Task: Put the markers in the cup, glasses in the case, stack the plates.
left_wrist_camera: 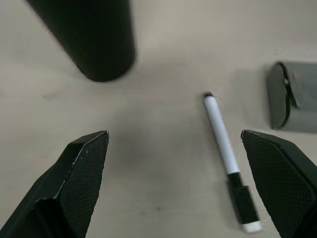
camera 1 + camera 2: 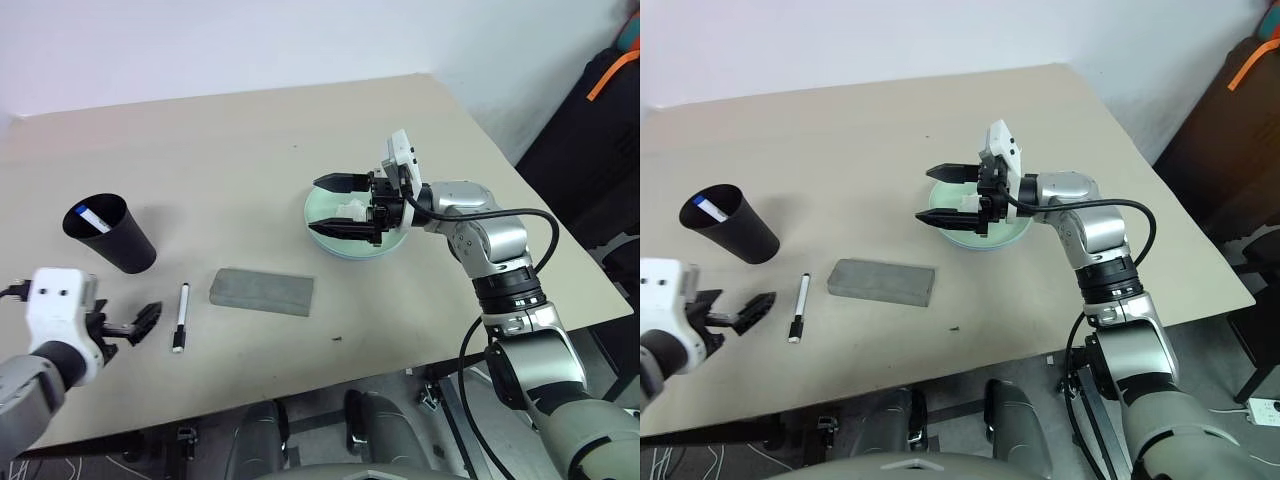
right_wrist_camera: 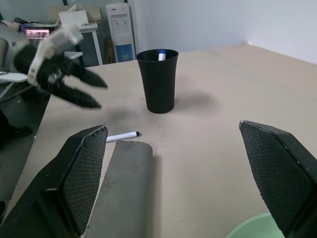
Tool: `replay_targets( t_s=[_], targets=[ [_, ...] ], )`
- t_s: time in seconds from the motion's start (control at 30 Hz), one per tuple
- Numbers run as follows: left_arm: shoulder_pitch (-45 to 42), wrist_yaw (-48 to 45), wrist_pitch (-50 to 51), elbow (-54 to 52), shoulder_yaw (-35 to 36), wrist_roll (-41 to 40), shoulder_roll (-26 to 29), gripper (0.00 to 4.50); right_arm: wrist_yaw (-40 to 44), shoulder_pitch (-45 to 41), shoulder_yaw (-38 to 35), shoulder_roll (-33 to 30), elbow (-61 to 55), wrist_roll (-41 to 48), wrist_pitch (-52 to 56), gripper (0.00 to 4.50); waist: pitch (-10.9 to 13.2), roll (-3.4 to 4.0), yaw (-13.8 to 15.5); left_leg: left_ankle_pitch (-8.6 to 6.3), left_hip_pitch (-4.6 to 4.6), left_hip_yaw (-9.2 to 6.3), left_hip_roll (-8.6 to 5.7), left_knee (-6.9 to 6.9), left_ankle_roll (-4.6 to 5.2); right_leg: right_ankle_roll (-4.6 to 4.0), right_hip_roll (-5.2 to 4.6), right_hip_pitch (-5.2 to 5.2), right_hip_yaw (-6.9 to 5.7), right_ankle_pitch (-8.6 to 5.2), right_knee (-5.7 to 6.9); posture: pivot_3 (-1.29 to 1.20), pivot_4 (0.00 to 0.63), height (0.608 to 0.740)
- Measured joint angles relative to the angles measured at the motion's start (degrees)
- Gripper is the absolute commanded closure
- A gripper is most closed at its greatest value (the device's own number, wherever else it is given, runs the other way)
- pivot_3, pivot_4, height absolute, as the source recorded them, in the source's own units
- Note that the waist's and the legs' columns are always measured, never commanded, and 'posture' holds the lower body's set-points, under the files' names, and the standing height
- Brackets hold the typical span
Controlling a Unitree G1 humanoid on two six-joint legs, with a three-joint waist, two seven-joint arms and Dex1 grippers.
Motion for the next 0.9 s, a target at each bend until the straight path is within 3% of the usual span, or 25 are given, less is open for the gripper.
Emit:
replay_targets(
  t_s=[0.27, 0.47, 0.6, 0.9],
  targets=[
    [-4.0, 2.8, 2.5, 1.8, -11.3, 2.9, -1.8, 0.03, -0.8, 0.6, -0.1, -1.0, -1.9, 0.1, 1.7, 0.02, 0.0, -0.02, 0.0, 0.00, -0.01, 0.03, -0.01, -0.06, 0.00, -0.03, 0.04, -0.02, 0.00, 0.02, -0.01, 0.00, 0.150, 0.735],
    [-8.5, 3.7, 10.8, 4.8, -12.1, 0.6, -1.0, 0.03, -1.5, 1.2, -0.1, -1.8, -3.3, 0.1, 2.6, 0.02, 0.0, 0.00, 0.0, 0.00, 0.04, 0.00, -0.02, -0.02, 0.00, 0.00, 0.04, 0.02, 0.01, 0.01, 0.01, 0.00, 0.150, 0.735],
    [-12.2, 4.9, 14.5, 6.4, -13.1, 2.0, -1.1, 0.89, -2.1, 2.0, -0.1, -1.8, -3.8, 0.1, 2.6, 0.02, 0.0, 0.01, 0.2, 0.00, 0.09, -0.05, -0.07, -0.01, 0.00, -0.03, 0.05, 0.08, -0.03, 0.03, 0.01, 0.00, 0.150, 0.735],
    [-17.8, 2.2, 22.1, 7.5, -13.8, 4.9, -1.0, 3.98, -3.0, 2.7, -0.1, -2.2, -3.9, 0.1, 2.8, 0.02, 0.0, 0.06, 0.0, 0.00, 0.13, -0.21, -0.11, 0.10, 0.00, -0.03, 0.09, 0.11, -0.04, 0.08, 0.00, 0.00, 0.150, 0.735]
  ],
)
